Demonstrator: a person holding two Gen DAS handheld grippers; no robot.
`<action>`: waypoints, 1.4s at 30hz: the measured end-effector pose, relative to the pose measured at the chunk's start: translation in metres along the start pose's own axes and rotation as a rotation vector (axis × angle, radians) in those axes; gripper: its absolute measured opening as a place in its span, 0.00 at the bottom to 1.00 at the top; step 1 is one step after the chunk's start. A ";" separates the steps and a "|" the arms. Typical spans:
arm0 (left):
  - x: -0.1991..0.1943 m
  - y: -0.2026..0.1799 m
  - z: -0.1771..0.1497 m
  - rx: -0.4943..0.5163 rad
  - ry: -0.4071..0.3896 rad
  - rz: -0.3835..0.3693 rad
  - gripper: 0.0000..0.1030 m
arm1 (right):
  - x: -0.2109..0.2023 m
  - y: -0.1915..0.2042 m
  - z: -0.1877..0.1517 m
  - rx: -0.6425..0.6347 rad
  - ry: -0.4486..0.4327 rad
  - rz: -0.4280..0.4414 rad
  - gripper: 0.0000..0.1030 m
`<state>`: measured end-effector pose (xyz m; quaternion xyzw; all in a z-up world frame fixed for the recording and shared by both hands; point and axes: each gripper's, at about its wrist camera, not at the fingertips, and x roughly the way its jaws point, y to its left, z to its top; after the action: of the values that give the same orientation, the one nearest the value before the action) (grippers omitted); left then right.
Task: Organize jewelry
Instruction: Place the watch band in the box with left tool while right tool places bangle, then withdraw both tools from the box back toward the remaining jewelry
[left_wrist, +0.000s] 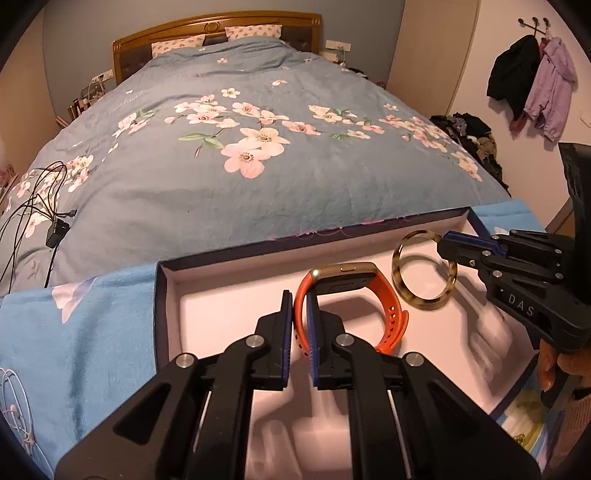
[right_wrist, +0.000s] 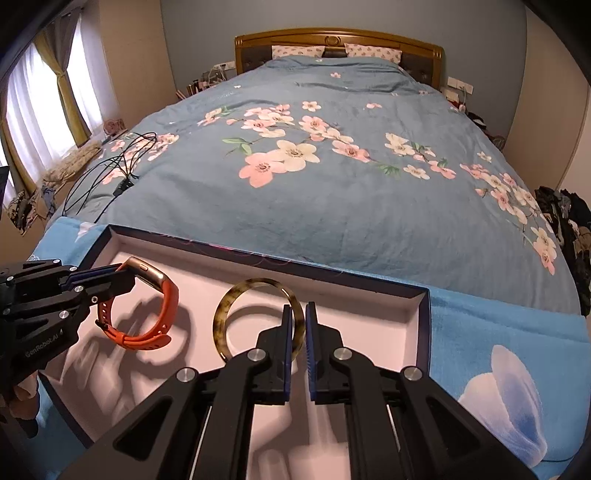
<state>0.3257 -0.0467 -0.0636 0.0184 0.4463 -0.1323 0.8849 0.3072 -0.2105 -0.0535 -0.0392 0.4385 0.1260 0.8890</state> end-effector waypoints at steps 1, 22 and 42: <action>0.002 -0.001 0.000 -0.002 0.005 0.001 0.08 | 0.002 0.000 0.001 0.004 0.004 -0.002 0.05; -0.032 0.004 -0.007 -0.060 -0.127 0.029 0.44 | -0.061 0.003 -0.018 0.011 -0.141 0.056 0.27; -0.157 -0.037 -0.179 0.220 -0.239 0.015 0.68 | -0.147 0.013 -0.171 -0.082 -0.130 0.143 0.47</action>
<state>0.0875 -0.0212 -0.0433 0.1026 0.3206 -0.1751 0.9252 0.0864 -0.2571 -0.0412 -0.0360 0.3762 0.2095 0.9018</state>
